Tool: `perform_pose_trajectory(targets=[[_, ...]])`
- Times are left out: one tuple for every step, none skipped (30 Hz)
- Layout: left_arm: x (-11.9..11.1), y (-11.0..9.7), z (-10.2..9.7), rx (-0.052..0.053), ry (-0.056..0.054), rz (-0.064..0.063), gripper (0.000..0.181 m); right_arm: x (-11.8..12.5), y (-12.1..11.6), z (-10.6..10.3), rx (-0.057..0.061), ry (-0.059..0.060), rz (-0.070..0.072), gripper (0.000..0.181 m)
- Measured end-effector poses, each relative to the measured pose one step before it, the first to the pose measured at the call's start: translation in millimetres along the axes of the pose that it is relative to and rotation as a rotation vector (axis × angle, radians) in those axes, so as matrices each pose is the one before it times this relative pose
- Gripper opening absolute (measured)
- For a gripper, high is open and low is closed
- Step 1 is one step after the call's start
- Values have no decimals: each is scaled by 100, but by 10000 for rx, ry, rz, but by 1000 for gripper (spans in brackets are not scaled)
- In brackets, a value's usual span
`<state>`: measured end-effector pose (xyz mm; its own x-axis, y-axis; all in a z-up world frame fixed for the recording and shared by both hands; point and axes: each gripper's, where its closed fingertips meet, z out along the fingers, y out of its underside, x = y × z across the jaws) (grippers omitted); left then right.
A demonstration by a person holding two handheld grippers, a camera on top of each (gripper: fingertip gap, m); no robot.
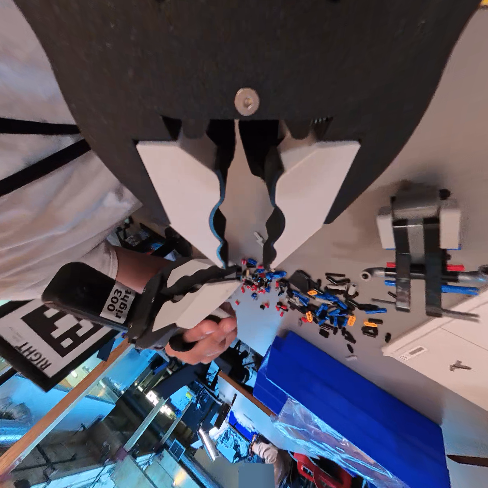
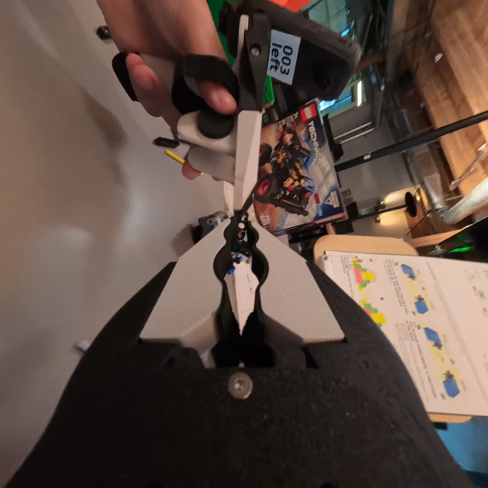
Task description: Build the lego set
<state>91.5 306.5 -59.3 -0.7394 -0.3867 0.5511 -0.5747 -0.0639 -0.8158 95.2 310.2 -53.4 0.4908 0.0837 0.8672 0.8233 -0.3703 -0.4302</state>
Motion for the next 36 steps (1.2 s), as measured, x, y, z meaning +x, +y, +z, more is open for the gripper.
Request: perform_pose_trajectory(targets=[[-294,-35,19,-103,-74,145,15,64,-33,181,222,-22,-193,6],[-76,-105,47,14,26,125,10,-27,165,254,46,-23,-104,5],[71,-86,69,93,99,35,2,-11,225,257,-1,52,-85,5],[-131,-28,66,82,-8,-65,3,-54,136,136,73,79,-28,5],[-183,94,42,37,-7,-66,2,-132,121,33,100,41,-25,6],[-60,261,92,-29,83,-116,2,-313,49,-64,149,-61,14,6],[16,332,134,-49,143,-141,2,-350,20,-108,137,-115,65,6],[65,176,96,84,158,-43,2,-143,14,-110,112,-21,145,5],[22,177,68,92,115,-4,2,-231,55,-33,19,-118,202,6],[102,172,86,57,161,-71,6,-287,-15,-18,60,-168,138,6],[209,83,103,76,208,-198,10,-182,-50,14,74,-44,65,6],[-5,10,31,109,29,-208,5,-75,-215,15,146,64,109,6],[-120,164,-12,31,-53,-4,2,-180,-140,24,56,-57,123,6],[10,290,-65,-102,69,90,2,-280,-100,6,77,-177,123,6],[247,226,-111,-88,260,19,2,-195,-341,-78,268,-116,273,6],[442,138,-121,0,413,-84,2,-99,-482,-173,392,-96,382,7],[487,-36,-152,138,430,-170,1,52,-373,-248,363,-77,526,7],[627,-197,-191,218,523,-198,1,82,-417,-370,445,-151,575,9],[737,-274,-224,217,588,-185,1,86,-400,-409,451,-215,587,10],[340,-307,-234,213,315,-140,1,153,-327,-355,359,-177,526,13],[63,-290,-241,202,155,-139,1,234,-325,-273,304,-58,351,16],[158,-189,-172,143,255,-246,1,242,-213,-123,162,28,163,19],[114,-15,-73,31,256,-314,1,156,-49,24,-15,44,-16,21],[32,-26,-27,86,178,-253,1,-94,60,147,-115,-47,-130,25],[23,18,28,85,160,-214,1,-131,188,211,-173,1,-179,25],[-16,138,100,8,124,-208,1,-234,66,181,-94,10,-231,26],[-71,265,154,-70,75,-178,1,-266,-160,102,63,11,-221,25],[7,164,166,-13,91,-138,1,-182,-53,125,-31,34,-198,23],[-32,190,196,-42,43,-106,1,-75,-29,110,-72,59,-184,21],[-58,229,182,-84,1,-33,1,-49,-103,35,-10,49,-184,15],[52,150,153,-45,46,-6,1,-36,-2,21,-40,32,-180,10],[96,123,141,-40,65,-28,1,-44,186,59,-142,17,-172,8],[-37,112,99,-40,-17,-35,1,-165,115,-2,-99,-56,-144,6],[-30,111,54,-59,-24,-16,1,-89,-11,-55,-10,-48,-20,6],[-89,63,6,-50,-121,83,1,-89,124,12,-64,-107,138,6],[-202,9,-33,-33,-253,218,1,-41,252,39,-132,-127,171,6]])
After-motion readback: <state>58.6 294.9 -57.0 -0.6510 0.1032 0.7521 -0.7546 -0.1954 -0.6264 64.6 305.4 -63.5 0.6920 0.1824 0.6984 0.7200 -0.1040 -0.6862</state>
